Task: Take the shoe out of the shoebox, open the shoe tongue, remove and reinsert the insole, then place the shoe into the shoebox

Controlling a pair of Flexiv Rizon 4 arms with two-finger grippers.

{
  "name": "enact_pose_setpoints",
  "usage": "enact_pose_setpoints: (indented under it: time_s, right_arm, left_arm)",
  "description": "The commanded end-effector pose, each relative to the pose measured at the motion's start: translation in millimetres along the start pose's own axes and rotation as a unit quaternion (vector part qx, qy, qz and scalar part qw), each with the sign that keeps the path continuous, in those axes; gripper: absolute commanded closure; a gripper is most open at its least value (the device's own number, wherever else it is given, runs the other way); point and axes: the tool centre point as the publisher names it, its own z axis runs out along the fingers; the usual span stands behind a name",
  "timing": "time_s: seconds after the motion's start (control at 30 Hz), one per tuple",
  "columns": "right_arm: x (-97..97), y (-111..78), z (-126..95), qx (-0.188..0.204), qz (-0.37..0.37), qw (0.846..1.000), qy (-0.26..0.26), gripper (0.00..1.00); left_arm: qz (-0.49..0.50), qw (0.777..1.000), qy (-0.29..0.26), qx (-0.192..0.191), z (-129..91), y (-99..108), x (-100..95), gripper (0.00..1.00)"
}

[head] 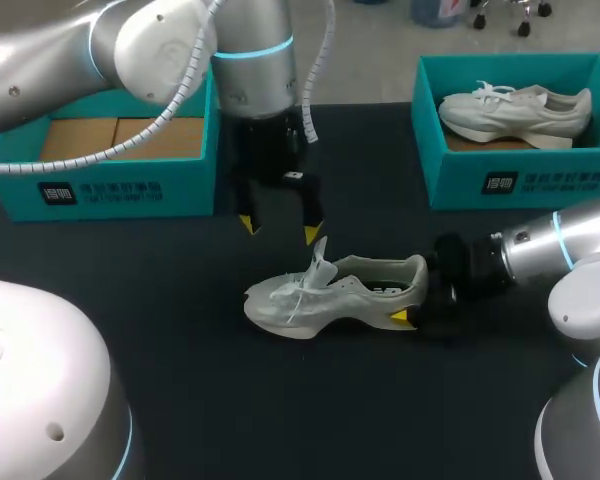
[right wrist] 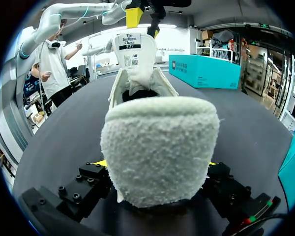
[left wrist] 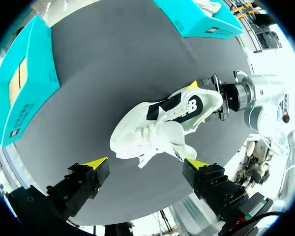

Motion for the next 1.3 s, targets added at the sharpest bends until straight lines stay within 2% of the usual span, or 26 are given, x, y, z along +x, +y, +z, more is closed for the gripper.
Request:
enact_pose_setpoints:
  time_s: [0.03, 0.13, 0.17, 0.23, 0.37, 0.47, 0.5, 0.53, 0.57, 0.6, 0.67, 0.73, 1.2, 1.3]
  right_arm:
    - [0.2, -4.8, 6, 0.001, 0.000, 1.000, 0.000, 1.00]
    - [0.2, -4.8, 6, 0.001, 0.000, 1.000, 0.000, 1.00]
    - [0.2, -4.8, 6, 0.001, 0.000, 1.000, 0.000, 1.00]
    - [0.2, -4.8, 6, 0.001, 0.000, 1.000, 0.000, 1.00]
    - [0.2, -4.8, 6, 0.001, 0.000, 1.000, 0.000, 1.00]
    - [0.2, -4.8, 6, 0.001, 0.000, 1.000, 0.000, 1.00]
    - [0.2, -4.8, 6, 0.001, 0.000, 1.000, 0.000, 1.00]
    - [0.2, -4.8, 6, 0.001, 0.000, 1.000, 0.000, 1.00]
    - [0.2, -4.8, 6, 0.001, 0.000, 1.000, 0.000, 1.00]
    - [0.2, -4.8, 6, 0.001, 0.000, 1.000, 0.000, 1.00]
    - [0.2, -4.8, 6, 0.001, 0.000, 1.000, 0.000, 1.00]
    - [0.2, -4.8, 6, 0.001, 0.000, 1.000, 0.000, 1.00]
    - [0.2, -4.8, 6, 0.001, 0.000, 1.000, 0.000, 1.00]
    - [0.2, -4.8, 6, 0.001, 0.000, 1.000, 0.000, 1.00]
  left_arm:
    - [0.255, 0.966, -0.004, -0.043, -1, -6, 0.7, 0.00]
    - [0.255, 0.966, -0.004, -0.043, -1, -6, 0.7, 0.00]
    - [0.295, 0.956, 0.014, -0.005, -3, -5, 7.5, 0.00]
    - [0.307, 0.951, 0.000, 0.025, -7, -10, 14.7, 0.00]
    - [0.390, 0.920, 0.007, 0.045, -11, -22, 25.6, 0.00]
    - [0.413, 0.909, -0.002, 0.048, -15, -30, 34.7, 0.00]
    - [0.423, 0.904, 0.001, 0.057, -16, -32, 37.7, 0.14]
    - [0.429, 0.901, 0.005, 0.060, -18, -34, 40.1, 0.58]
    - [0.435, 0.899, 0.000, 0.057, -18, -37, 43.1, 0.91]
    - [0.440, 0.896, -0.004, 0.060, -19, -39, 45.8, 1.00]
    - [0.464, 0.883, 0.003, 0.067, -20, -45, 54.9, 1.00]
    - [0.478, 0.876, 0.020, 0.059, -19, -49, 63.6, 1.00]
    - [0.478, 0.876, 0.020, 0.059, -19, -49, 63.6, 1.00]
    - [0.510, 0.857, 0.025, 0.069, -8, -52, 72.0, 1.00]
